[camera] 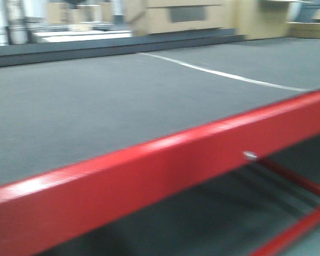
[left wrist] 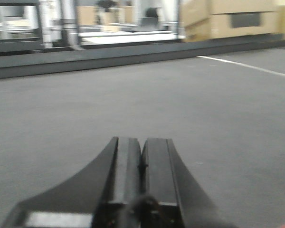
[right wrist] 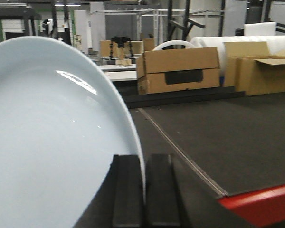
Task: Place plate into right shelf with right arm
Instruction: 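Drive the base away from the table holding the plate in the right gripper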
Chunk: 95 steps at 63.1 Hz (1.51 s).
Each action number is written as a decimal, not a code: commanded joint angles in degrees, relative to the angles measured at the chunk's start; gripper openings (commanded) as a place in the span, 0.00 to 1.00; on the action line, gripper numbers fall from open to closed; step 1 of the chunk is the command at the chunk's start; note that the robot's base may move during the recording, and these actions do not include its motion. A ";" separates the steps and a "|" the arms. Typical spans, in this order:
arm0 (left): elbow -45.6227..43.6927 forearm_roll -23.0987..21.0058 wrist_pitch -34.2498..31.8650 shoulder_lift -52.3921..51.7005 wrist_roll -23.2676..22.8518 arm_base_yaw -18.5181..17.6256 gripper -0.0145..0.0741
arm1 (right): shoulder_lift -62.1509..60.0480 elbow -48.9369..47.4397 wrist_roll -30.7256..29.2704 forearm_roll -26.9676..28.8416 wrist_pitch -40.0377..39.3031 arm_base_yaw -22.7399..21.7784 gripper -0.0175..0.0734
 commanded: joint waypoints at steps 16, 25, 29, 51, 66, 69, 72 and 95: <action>0.31 -0.12 -5.03 -0.65 -0.14 0.01 0.11 | 0.91 -1.63 -0.06 -1.10 -5.24 -0.10 0.25; 0.31 -0.12 -5.03 -0.65 -0.14 0.01 0.11 | 0.91 -1.63 -0.06 -1.10 -5.24 -0.10 0.25; 0.31 -0.12 -5.03 -0.65 -0.14 0.01 0.11 | 0.91 -1.63 -0.06 -1.10 -5.24 -0.10 0.25; 0.31 -0.12 -5.03 -0.65 -0.14 0.01 0.11 | 0.91 -1.63 -0.06 -1.10 -5.24 -0.10 0.25; 0.31 -0.12 -5.03 -0.65 -0.14 0.01 0.11 | 0.91 -1.63 -0.06 -1.10 -5.24 -0.10 0.25; 0.31 -0.12 -5.03 -0.65 -0.14 0.01 0.11 | 0.91 -1.63 -0.06 -1.10 -5.24 -0.10 0.25; 0.31 -0.12 -5.03 -0.65 -0.14 0.01 0.11 | 0.91 -1.63 -0.06 -1.10 -5.24 -0.10 0.25; 0.31 -0.12 -5.03 -0.65 -0.14 0.01 0.11 | 0.91 -1.63 -0.06 -1.10 -5.24 -0.10 0.25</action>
